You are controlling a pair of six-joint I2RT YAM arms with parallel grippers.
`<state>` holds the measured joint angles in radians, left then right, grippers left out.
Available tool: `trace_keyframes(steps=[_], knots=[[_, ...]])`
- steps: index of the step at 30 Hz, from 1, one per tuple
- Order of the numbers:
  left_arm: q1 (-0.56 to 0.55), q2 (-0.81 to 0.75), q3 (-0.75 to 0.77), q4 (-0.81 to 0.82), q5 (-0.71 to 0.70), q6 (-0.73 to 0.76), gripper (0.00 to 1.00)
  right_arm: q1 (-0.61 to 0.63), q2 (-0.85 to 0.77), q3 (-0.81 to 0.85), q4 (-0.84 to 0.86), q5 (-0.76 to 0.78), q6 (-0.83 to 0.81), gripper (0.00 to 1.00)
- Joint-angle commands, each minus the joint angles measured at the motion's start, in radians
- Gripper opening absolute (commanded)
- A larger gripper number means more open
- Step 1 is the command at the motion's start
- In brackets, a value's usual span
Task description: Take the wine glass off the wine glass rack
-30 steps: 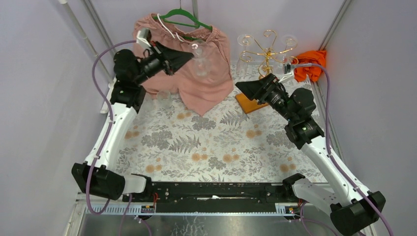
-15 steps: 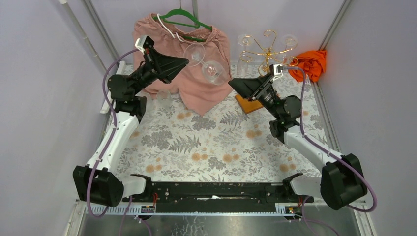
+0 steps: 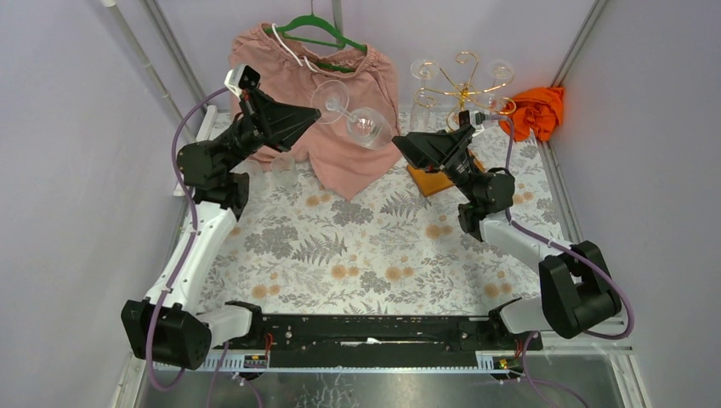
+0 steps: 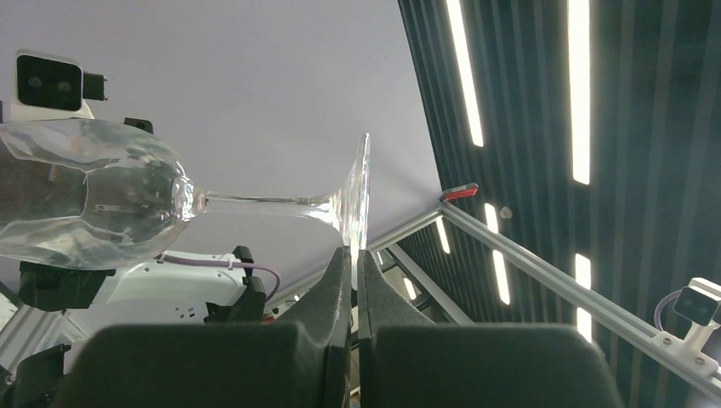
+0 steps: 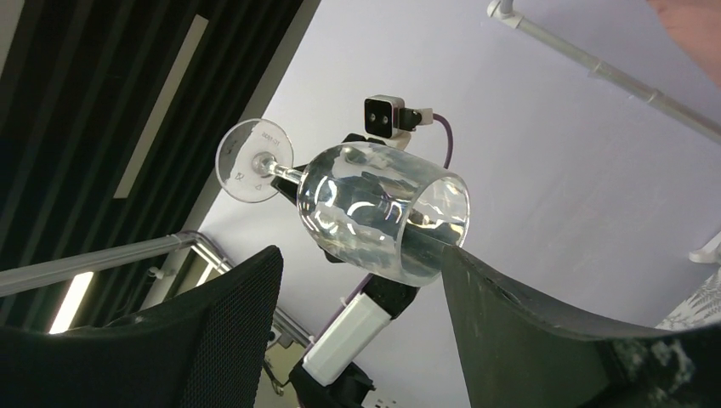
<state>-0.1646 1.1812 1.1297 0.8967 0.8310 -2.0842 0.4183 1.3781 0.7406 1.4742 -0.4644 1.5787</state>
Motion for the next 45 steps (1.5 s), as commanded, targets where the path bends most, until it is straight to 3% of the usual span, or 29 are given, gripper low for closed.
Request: trace_keyframes(steps=[1, 14, 30, 32, 39, 45], knots=[[0.001, -0.011, 0.001, 0.079, -0.025, -0.108, 0.0, 0.008, 0.022, 0.039, 0.142, -0.021, 0.066, 0.76], [-0.096, 0.024, 0.026, 0.025, -0.051, -0.041, 0.0, 0.068, 0.115, 0.149, 0.234, -0.011, 0.157, 0.74], [-0.095, 0.04, -0.067, -0.023, -0.066, 0.03, 0.0, 0.086, -0.045, 0.107, 0.229, 0.027, 0.116, 0.62], [-0.095, 0.038, -0.072, -0.042, -0.064, 0.046, 0.0, 0.087, -0.058, 0.103, 0.219, 0.028, 0.111, 0.59], [-0.094, 0.006, -0.092, -0.128, -0.058, 0.121, 0.0, 0.086, -0.078, 0.081, 0.209, 0.042, 0.116, 0.27], [-0.091, 0.0, -0.086, -0.171, -0.045, 0.163, 0.0, 0.086, -0.122, 0.068, 0.151, 0.045, 0.09, 0.15]])
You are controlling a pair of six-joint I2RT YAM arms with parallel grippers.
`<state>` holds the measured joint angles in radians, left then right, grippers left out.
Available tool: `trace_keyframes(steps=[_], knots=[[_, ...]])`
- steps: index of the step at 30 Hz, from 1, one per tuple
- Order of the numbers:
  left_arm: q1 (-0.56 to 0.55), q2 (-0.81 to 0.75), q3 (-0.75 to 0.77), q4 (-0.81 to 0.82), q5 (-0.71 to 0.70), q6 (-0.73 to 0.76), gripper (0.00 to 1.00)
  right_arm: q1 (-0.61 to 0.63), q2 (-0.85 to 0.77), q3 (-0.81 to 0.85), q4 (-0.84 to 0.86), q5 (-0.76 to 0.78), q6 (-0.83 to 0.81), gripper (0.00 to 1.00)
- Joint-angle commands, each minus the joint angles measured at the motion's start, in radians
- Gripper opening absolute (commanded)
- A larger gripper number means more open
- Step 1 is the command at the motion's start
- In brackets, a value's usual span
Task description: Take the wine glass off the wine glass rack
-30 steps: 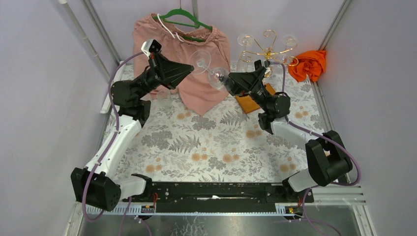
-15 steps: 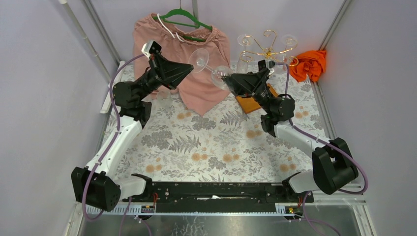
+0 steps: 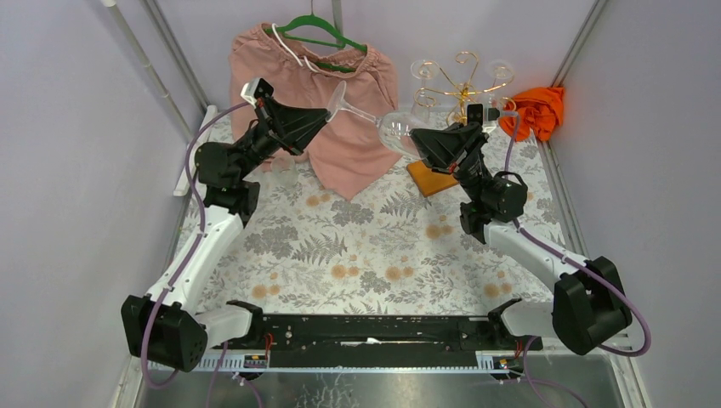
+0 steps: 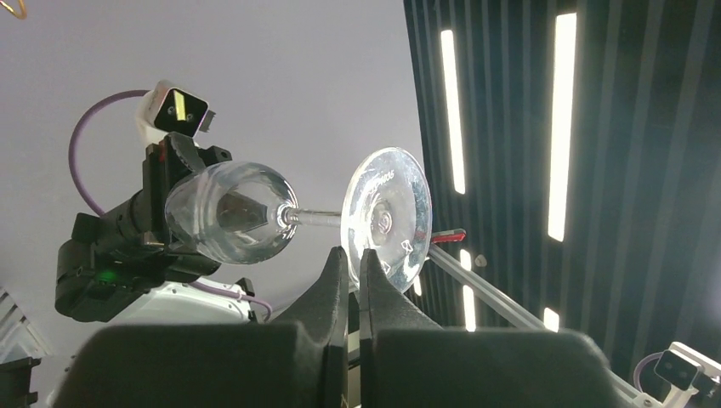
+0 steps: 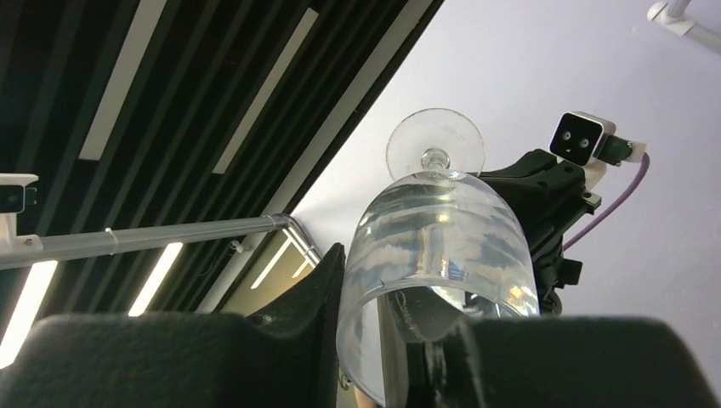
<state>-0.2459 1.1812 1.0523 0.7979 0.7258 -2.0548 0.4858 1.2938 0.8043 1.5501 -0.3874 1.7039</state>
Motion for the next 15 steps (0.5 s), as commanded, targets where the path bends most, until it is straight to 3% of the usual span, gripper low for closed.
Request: trace_keyframes(steps=[1, 5, 10, 15], knots=[[-0.01, -0.001, -0.006, -0.076, 0.063, 0.139, 0.0, 0.019, -0.042, 0.004, 0.062, -0.033, -0.039, 0.12], [-0.01, -0.001, 0.025, -0.115, 0.074, 0.174, 0.01, 0.019, -0.056, 0.0, 0.012, -0.037, -0.05, 0.0], [-0.005, -0.012, 0.076, -0.235, 0.076, 0.281, 0.1, 0.019, -0.098, 0.003, -0.076, -0.044, -0.102, 0.0], [0.015, -0.014, 0.112, -0.336, 0.072, 0.367, 0.14, 0.018, -0.213, 0.051, -0.315, -0.06, -0.262, 0.0]])
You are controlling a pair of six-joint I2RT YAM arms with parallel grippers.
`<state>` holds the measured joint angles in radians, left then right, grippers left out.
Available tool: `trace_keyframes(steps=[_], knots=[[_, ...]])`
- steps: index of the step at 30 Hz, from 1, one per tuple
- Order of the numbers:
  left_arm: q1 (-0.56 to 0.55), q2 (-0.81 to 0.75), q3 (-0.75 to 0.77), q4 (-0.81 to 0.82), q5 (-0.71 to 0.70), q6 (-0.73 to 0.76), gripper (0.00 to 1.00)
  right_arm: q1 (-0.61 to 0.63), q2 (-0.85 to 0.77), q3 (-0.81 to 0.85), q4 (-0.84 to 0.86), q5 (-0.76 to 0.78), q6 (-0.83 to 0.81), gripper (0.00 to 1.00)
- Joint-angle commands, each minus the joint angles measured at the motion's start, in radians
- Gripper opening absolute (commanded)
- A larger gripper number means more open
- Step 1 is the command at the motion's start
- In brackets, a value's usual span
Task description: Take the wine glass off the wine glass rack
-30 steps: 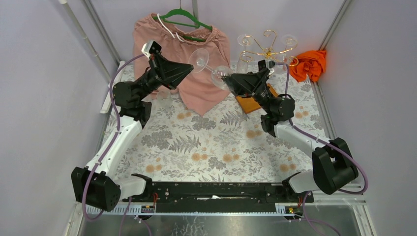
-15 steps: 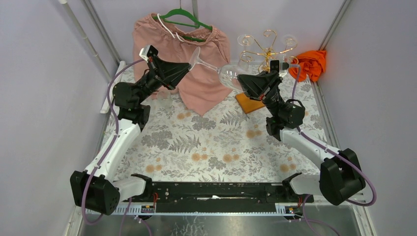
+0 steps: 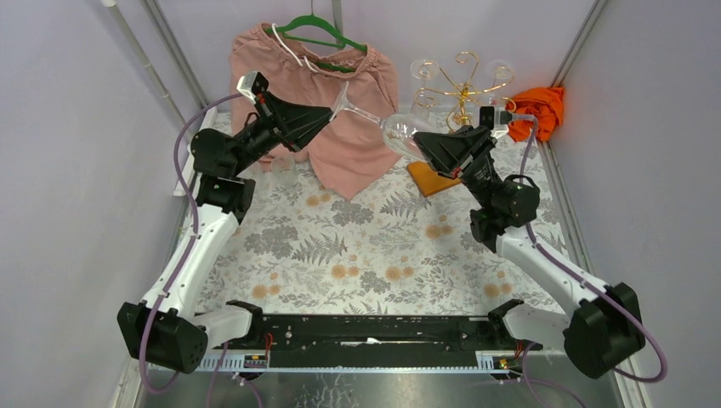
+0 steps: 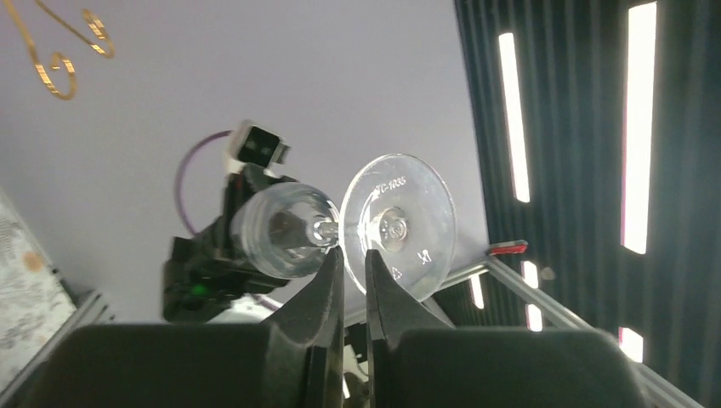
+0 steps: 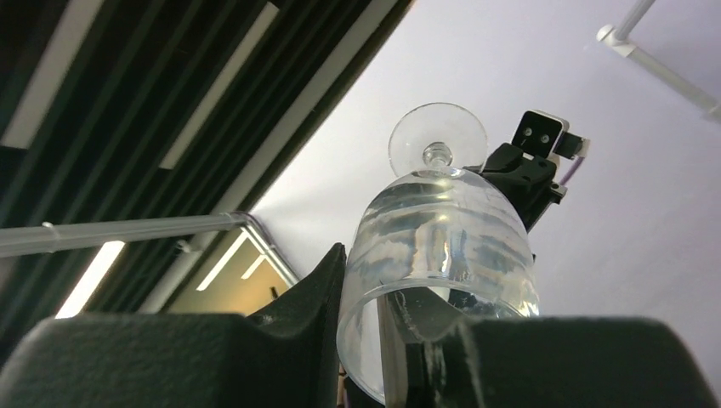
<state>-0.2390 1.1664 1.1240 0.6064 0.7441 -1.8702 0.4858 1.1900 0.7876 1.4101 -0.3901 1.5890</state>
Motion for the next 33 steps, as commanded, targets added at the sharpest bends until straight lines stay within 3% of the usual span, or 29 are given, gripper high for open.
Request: trace_keyframes(steps=[1, 9, 17, 18, 21, 33], knots=[[0.013, 0.0, 0.053, -0.187, 0.049, 0.217, 0.16, 0.018, -0.144, 0.085, -0.283, -0.056, -0.196, 0.0], [0.019, 0.032, 0.266, -0.61, -0.071, 0.595, 0.3, 0.019, -0.352, 0.346, -0.977, 0.027, -0.65, 0.0], [0.016, 0.123, 0.424, -0.8, -0.178, 0.861, 0.47, 0.019, -0.411, 0.661, -1.585, 0.367, -1.01, 0.0], [0.014, 0.134, 0.433, -0.806, -0.184, 0.878, 0.57, 0.018, -0.411, 0.695, -1.64, 0.418, -1.039, 0.0], [0.004, 0.165, 0.463, -0.827, -0.212, 0.937, 0.67, 0.019, -0.405, 0.784, -1.787, 0.581, -1.109, 0.0], [-0.096, 0.32, 0.602, -0.975, -0.377, 1.163, 0.7, 0.018, -0.264, 1.025, -2.2, 1.278, -1.296, 0.0]])
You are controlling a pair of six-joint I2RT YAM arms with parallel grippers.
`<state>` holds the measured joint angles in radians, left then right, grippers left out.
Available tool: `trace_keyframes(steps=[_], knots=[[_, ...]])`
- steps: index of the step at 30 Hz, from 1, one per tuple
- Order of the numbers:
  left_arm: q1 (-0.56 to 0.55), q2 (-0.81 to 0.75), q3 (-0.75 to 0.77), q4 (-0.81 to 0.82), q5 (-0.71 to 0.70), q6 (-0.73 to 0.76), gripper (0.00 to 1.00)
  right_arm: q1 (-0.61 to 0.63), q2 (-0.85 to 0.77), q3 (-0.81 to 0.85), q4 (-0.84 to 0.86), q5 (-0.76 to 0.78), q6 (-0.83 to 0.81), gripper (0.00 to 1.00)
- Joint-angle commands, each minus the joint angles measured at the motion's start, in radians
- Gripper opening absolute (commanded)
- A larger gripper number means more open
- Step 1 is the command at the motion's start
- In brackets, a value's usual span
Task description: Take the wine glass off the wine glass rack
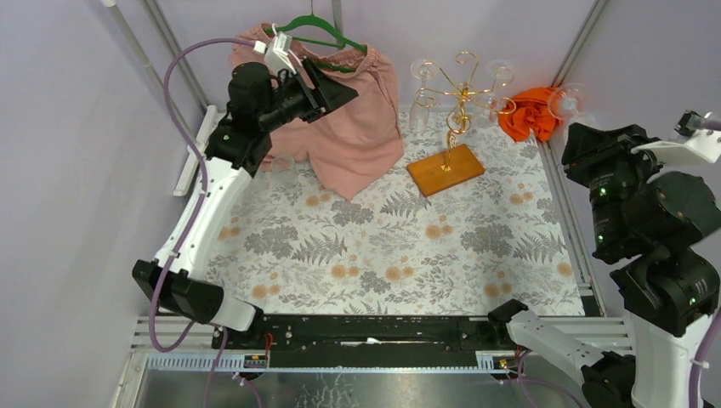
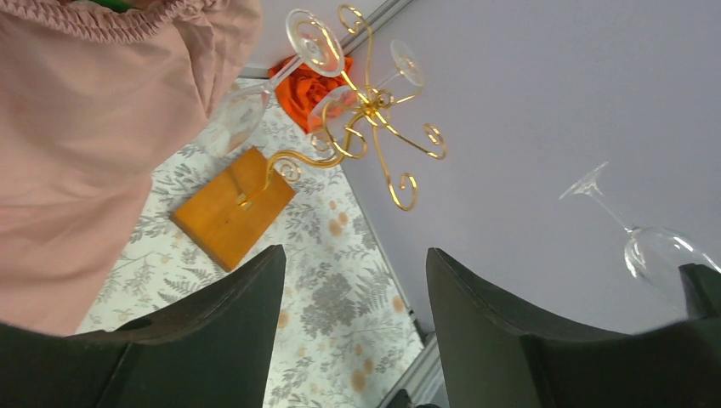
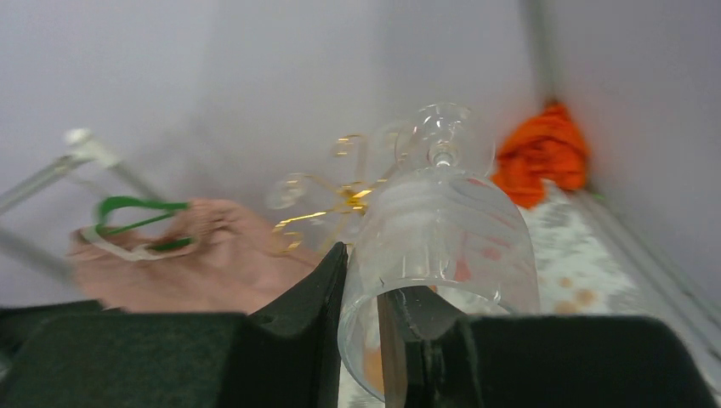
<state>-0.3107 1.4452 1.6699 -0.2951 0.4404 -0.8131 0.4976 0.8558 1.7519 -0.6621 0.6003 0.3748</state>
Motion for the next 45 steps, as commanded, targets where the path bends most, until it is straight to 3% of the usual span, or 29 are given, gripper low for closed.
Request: trace_keyframes(steps=[1, 6, 15, 22, 25, 31, 36, 45], knots=[[-0.031, 0.054, 0.074, -0.092, -0.087, 0.118, 0.7, 0.007, 0.086, 0.077, -0.149, 0.313, -0.083, 0.0], [-0.051, 0.108, 0.121, -0.151, -0.133, 0.149, 0.7, 0.006, 0.168, 0.148, -0.238, 0.393, -0.083, 0.0], [-0.053, 0.148, 0.162, -0.207, -0.16, 0.176, 0.7, -0.02, 0.376, 0.275, -0.291, 0.347, -0.134, 0.0], [-0.052, 0.15, 0.162, -0.217, -0.168, 0.191, 0.72, -0.317, 0.574, 0.487, -0.301, 0.154, -0.19, 0.0], [-0.052, 0.151, 0.165, -0.218, -0.169, 0.193, 0.72, -0.482, 0.647, 0.556, -0.319, -0.059, -0.179, 0.0], [-0.05, 0.17, 0.176, -0.226, -0.172, 0.197, 0.72, -0.733, 0.703, 0.438, -0.285, -0.401, -0.117, 0.0], [-0.043, 0.2, 0.195, -0.237, -0.158, 0.196, 0.72, -0.775, 0.728, 0.293, -0.246, -0.609, -0.096, 0.0], [-0.012, 0.256, 0.213, -0.25, -0.122, 0.205, 0.72, -0.835, 0.804, 0.061, -0.173, -0.733, -0.068, 0.0]])
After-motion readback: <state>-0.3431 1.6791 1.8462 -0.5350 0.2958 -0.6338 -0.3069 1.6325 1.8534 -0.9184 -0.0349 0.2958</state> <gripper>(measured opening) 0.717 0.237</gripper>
